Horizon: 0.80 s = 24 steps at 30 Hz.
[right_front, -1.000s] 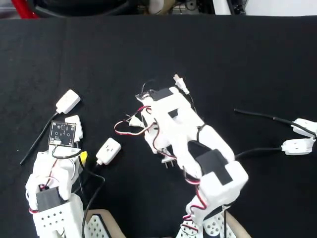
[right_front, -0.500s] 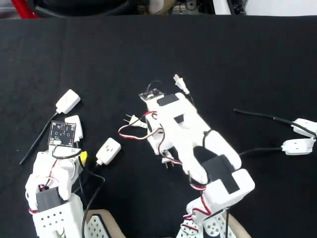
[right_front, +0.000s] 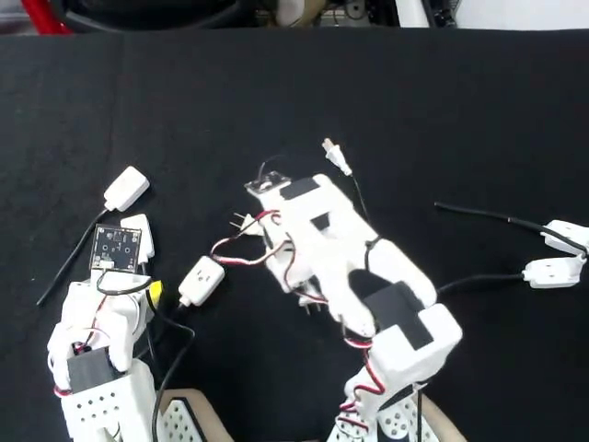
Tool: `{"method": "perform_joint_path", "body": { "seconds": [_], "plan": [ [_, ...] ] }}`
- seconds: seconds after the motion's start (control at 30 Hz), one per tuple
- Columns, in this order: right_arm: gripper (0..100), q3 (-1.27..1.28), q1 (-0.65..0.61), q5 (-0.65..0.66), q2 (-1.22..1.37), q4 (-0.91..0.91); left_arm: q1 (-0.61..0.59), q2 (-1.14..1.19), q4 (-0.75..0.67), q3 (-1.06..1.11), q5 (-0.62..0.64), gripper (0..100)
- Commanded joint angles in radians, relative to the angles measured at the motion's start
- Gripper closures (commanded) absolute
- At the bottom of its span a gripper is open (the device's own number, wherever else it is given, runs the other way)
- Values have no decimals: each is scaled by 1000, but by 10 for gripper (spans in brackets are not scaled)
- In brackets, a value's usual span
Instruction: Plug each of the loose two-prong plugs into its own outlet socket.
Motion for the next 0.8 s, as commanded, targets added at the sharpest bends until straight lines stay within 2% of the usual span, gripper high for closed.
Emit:
{"method": "perform_joint_path", "body": {
  "seconds": [0.0, 0.33, 0.47, 0.57, 0.77],
  "plan": [
    [910, -8, -75, -14, 84, -5, -10, -5, -14, 18, -6, 694],
    [910, -31, -167, -49, 137, -3, -10, -5, -14, 18, -6, 694],
    [917, -33, -149, -80, 133, -3, -10, -5, -14, 18, -6, 694],
    [978, -50, -120, -83, 133, -3, -10, -5, -14, 18, -6, 694],
    [979, -108, -81, -87, 131, 58, -10, -5, -14, 18, -6, 694]
  ]
}}
